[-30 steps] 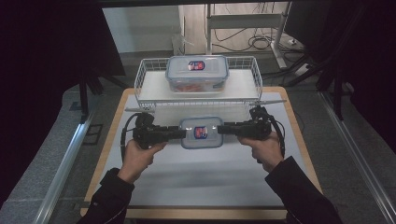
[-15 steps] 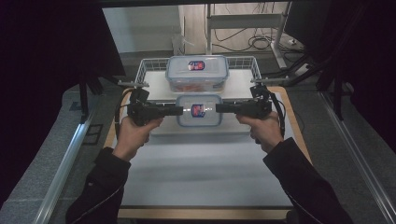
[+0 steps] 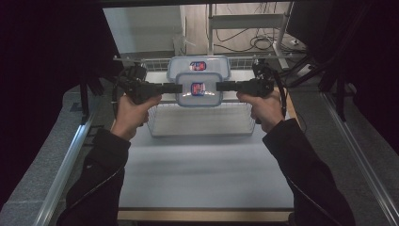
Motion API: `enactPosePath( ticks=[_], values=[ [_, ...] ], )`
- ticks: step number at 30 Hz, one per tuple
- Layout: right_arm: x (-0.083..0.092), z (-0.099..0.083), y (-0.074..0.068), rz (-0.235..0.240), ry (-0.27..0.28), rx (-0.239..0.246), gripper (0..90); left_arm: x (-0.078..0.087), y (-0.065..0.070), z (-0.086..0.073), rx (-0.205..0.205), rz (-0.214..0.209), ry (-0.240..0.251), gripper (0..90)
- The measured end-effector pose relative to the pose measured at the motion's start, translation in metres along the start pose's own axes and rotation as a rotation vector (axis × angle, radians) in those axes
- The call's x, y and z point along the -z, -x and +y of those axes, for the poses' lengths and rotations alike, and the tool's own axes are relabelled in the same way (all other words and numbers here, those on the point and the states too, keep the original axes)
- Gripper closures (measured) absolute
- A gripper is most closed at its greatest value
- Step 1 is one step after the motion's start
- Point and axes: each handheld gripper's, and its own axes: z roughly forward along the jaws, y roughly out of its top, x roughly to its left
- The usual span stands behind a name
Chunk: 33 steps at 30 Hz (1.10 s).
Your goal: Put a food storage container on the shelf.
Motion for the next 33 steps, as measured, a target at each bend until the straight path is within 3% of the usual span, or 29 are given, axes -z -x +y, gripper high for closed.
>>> enactPosePath(
  ticks=[6,14,25,28,33],
  values=[
    [-0.002,0.026,0.0,-0.007,0.022,0.007,58.3,0.003,-0.005,0.026,0.005,0.002,0.025,57.4],
    [-0.006,0.051,0.008,-0.021,0.043,0.007,57.9,-0.001,-0.015,0.046,0.024,0.007,0.049,57.3],
    [-0.017,0.064,0.031,-0.017,0.072,-0.046,57.8,-0.011,-0.033,0.054,0.069,0.021,0.065,57.0],
    [-0.02,0.063,0.036,-0.013,0.08,-0.057,57.8,-0.014,-0.038,0.053,0.067,0.027,0.082,56.9],
    [-0.021,0.063,0.041,-0.009,0.093,-0.069,57.5,-0.016,-0.037,0.054,0.03,0.059,0.095,55.0]
  ],
)
